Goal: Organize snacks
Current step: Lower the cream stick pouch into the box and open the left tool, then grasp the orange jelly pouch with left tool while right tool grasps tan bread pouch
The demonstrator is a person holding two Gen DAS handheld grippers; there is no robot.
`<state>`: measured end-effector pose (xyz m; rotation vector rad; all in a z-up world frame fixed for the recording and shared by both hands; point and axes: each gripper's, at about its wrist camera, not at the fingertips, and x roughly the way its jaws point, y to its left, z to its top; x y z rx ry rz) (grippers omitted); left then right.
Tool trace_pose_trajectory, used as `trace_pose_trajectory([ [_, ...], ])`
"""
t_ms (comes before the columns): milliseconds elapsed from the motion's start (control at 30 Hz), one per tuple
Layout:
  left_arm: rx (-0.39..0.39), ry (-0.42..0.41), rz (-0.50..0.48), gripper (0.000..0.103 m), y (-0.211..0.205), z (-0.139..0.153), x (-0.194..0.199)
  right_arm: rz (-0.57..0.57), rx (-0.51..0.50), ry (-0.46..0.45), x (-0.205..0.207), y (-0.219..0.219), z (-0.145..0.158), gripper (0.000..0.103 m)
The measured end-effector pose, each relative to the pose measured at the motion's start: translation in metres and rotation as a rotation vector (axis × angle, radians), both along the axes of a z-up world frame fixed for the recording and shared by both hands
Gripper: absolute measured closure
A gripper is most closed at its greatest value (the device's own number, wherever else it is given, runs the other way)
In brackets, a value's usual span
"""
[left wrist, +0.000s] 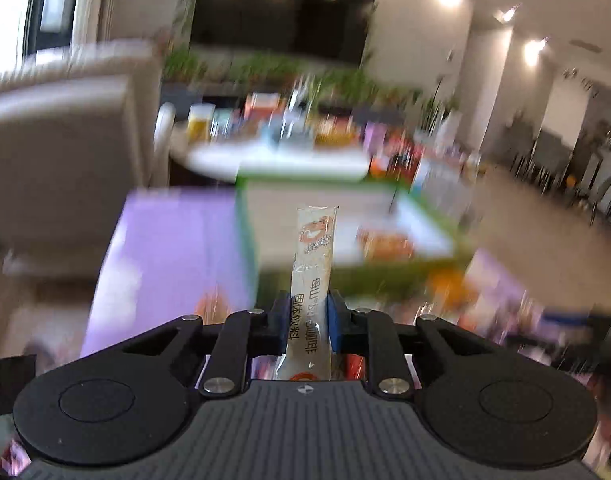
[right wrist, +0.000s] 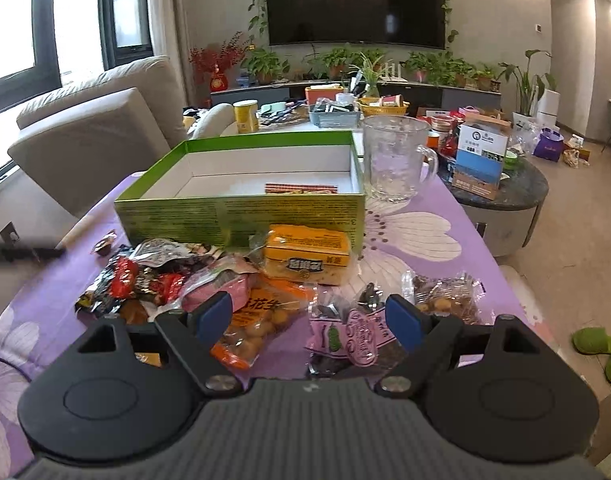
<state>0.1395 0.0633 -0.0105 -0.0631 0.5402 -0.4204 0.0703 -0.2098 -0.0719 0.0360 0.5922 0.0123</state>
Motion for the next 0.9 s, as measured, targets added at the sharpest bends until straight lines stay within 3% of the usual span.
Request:
trace_pose_trajectory([
  [133, -0.026, -0.035, 0.024, 0.081, -0.042, 0.024, 0.065, -0.021, 0.038, 0.006, 0.009, -0.004, -0.001, 0.017],
  [267, -0.017, 0.053, 0.079, 0.071, -0.072, 0.011, 0.135, -0.021, 0.043, 0.017, 0.011, -0.002, -0.002, 0.018],
  [333, -0.057, 0.037, 0.099, 0.054, -0.066, 0.0, 0.136, -0.018, 0.026, 0.015, 0.007, -0.002, -0.001, 0.017],
  [367, -0.061, 0.04, 0.092, 0.053, -0.06, -0.005, 0.133, -0.014, 0.016, 0.009, 0.005, -0.004, -0.001, 0.017],
  [500, -0.007, 0.045, 0.138, 0.052, -0.025, -0.021, 0.11, -0.04, -0.012, 0.019, 0.009, -0.013, -0.008, 0.017],
  [667, 0.047, 0.122, 0.19, 0.052, 0.014, -0.043, 0.1, -0.038, 0.078, 0.036, 0.02, -0.013, -0.014, 0.017],
  [800, 0.064, 0.184, 0.185, 0.052, 0.019, -0.062, 0.1, -0.006, 0.061, 0.035, 0.018, -0.001, -0.014, 0.017],
  [900, 0.12, 0.198, 0.179, 0.052, 0.012, -0.075, 0.099, 0.01, 0.048, 0.036, 0.013, 0.004, -0.012, 0.017],
])
